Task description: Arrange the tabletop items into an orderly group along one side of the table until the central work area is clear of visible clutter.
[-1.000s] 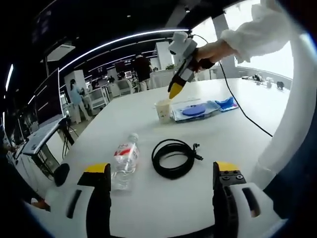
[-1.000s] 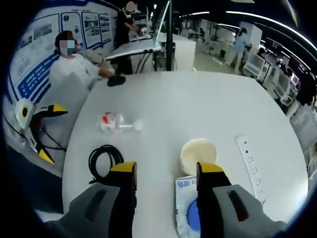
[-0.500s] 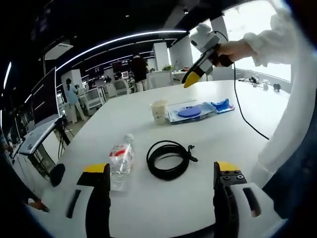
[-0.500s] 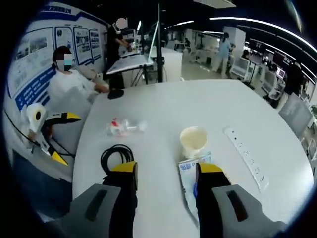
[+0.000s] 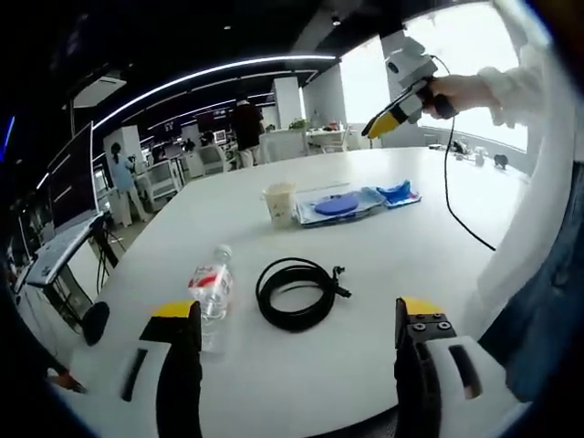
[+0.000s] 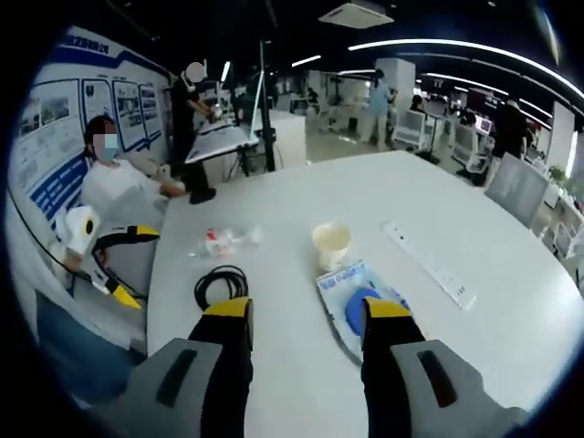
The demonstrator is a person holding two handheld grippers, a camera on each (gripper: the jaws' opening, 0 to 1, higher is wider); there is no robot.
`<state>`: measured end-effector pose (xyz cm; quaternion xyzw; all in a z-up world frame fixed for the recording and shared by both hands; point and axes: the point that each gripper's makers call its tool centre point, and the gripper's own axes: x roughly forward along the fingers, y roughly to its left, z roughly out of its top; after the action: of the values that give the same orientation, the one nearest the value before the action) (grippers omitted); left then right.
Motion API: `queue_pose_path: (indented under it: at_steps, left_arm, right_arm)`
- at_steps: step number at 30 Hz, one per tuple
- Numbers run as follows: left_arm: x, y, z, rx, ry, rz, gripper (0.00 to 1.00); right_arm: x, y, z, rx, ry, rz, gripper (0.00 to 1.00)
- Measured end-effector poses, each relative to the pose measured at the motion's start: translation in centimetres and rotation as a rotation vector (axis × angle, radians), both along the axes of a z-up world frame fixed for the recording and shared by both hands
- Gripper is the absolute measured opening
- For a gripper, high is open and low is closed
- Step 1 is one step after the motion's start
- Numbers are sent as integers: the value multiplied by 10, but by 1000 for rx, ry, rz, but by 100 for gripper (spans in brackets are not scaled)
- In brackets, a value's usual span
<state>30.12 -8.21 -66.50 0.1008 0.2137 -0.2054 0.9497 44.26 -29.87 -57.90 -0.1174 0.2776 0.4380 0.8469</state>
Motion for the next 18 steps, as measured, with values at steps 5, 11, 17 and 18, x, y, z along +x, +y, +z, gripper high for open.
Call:
queue_pose_path:
  at_steps: [5,11,17,18]
  left_arm:
    - [-3,-7,-2,-22,26,-28,92]
    - [-6,-14,-3,-23,40,-54,91]
    - [-6,-14,-5,-27,50,-50,90]
    - [-6,-14,-5,-24,52,-50,90]
  right_arm:
    - [-15,-20,1,21,5,-43,47]
    - [-26,-52,5,42,4,-121,48]
    - [-38,-73,3,68,11,-180,48]
    - [-41,-77,1,70,16,-189,48]
